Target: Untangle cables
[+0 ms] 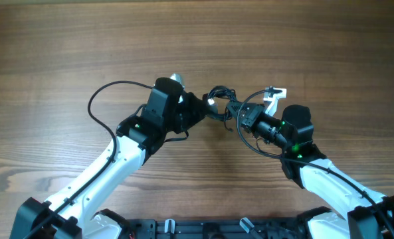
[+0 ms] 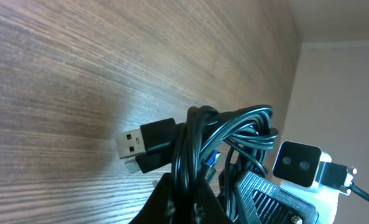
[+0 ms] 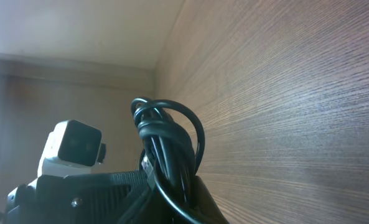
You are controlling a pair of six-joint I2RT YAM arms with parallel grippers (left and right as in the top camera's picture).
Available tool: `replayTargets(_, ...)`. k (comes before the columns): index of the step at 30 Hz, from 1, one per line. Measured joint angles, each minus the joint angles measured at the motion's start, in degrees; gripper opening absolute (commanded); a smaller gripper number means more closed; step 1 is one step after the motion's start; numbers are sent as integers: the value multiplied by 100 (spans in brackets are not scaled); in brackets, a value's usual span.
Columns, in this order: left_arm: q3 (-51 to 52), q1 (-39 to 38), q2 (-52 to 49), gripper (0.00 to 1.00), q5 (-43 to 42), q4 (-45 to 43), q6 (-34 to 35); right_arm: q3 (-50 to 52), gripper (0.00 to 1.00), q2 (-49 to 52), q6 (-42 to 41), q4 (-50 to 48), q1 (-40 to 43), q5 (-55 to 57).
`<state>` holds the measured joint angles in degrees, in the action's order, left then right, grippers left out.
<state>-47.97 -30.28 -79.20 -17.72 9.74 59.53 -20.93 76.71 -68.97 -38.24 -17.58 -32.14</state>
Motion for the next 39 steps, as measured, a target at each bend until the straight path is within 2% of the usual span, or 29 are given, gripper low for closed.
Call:
replayTargets(1,0,0,0,10,9,28,13,0,4,0,0,2,0,0)
replayTargets(2,0,0,0,21,11,44,15,2,4,0,0,2,0,0)
replayTargets(3,0,0,0,22,9,74,17,0,4,0,0,4,0,0)
replayTargets(4,0,-2,0,18,9,103,11,0,4,0,0,2,0,0)
replayTargets(5,0,-2,0,7,11,118,20,0,4,0,0,2,0,0)
replayTargets(7,0,-4,0,4,11,138,15,0,8,0,-46,-2,0,2)
replayTargets(10,0,-7,0,4,63,136,-101,0,23,0,-87,-72,0,2)
replayTargets(12,0,68,0,4,164,120,-643,2,46,0,28,-109,0,-42)
replayTargets(13,0,133,2,4,177,98,-817,2,64,0,221,-111,11,-122)
replayTargets(14,0,361,9,4,136,39,-1325,0,73,0,459,-109,48,-256)
replayTargets(16,4,704,81,4,35,-57,-2002,0,79,0,960,-118,223,-643)
replayTargets(18,4,1012,417,4,-144,-129,-2559,0,79,0,1475,-125,577,-1161)
replayTargets(20,4,1128,732,4,-323,-133,-2564,0,79,0,2138,-127,931,-1794)
replayTargets(22,4,1156,850,4,-461,-162,-2092,0,76,0,2603,-127,984,-2306)
replayTargets(23,4,1156,850,4,-476,-155,-1794,0,68,0,2826,-127,890,-2444)
replayTargets(25,4,1156,850,4,-494,-155,-951,0,68,0,3274,-127,494,-2505)
replayTargets(27,4,1161,850,4,-553,-133,-251,0,68,0,3825,-127,4,-2096)
replayTargets(28,2,1185,850,4,-625,-79,-120,0,67,0,3995,-133,-146,-1731)
replayTargets(35,4,1705,850,4,-1421,186,168,0,65,0,5075,-260,-1174,109)
replayTargets(36,4,1729,850,4,-1534,186,173,0,60,0,5143,-323,-1235,236)
replayTargets(37,4,1733,850,4,-1631,186,173,0,48,0,5202,-385,-1292,330)
replayTargets(39,4,1733,850,4,-1921,186,188,0,16,0,5285,-446,-1423,498)
